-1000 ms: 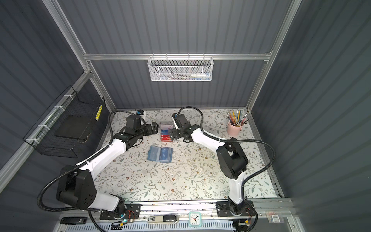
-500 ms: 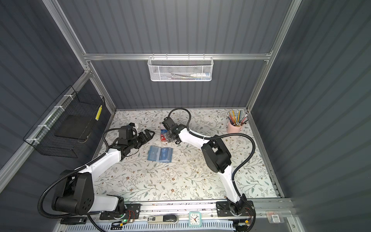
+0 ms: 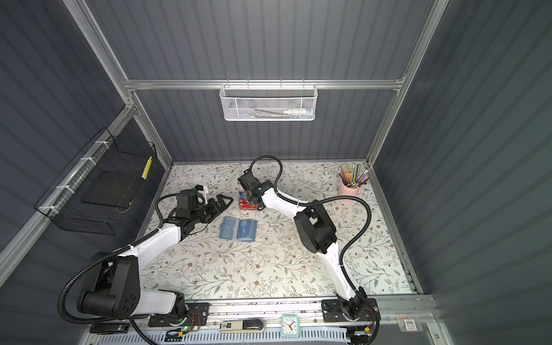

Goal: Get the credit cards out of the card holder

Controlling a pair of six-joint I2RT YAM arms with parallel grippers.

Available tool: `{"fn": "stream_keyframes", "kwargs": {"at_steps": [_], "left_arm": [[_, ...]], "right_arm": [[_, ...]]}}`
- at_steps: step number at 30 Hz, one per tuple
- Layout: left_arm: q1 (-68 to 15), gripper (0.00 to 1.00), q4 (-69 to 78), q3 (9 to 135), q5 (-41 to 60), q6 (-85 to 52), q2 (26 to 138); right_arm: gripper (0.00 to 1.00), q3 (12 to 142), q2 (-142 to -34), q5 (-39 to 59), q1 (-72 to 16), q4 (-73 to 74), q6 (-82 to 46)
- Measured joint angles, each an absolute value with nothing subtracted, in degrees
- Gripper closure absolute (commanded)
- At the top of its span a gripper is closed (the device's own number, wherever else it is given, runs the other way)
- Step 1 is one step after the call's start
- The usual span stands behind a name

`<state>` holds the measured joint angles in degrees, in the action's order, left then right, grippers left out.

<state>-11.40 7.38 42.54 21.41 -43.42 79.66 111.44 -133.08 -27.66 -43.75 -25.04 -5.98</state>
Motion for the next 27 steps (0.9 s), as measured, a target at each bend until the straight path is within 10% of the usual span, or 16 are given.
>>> {"fn": "stream_keyframes", "kwargs": {"at_steps": [27], "left_arm": [[-11.2, 0.0, 5.8, 41.5, 22.1, -43.4, 74.2]], "right_arm": [[0.01, 101.3, -118.9, -25.1, -44.8, -23.9, -9.1]]}}
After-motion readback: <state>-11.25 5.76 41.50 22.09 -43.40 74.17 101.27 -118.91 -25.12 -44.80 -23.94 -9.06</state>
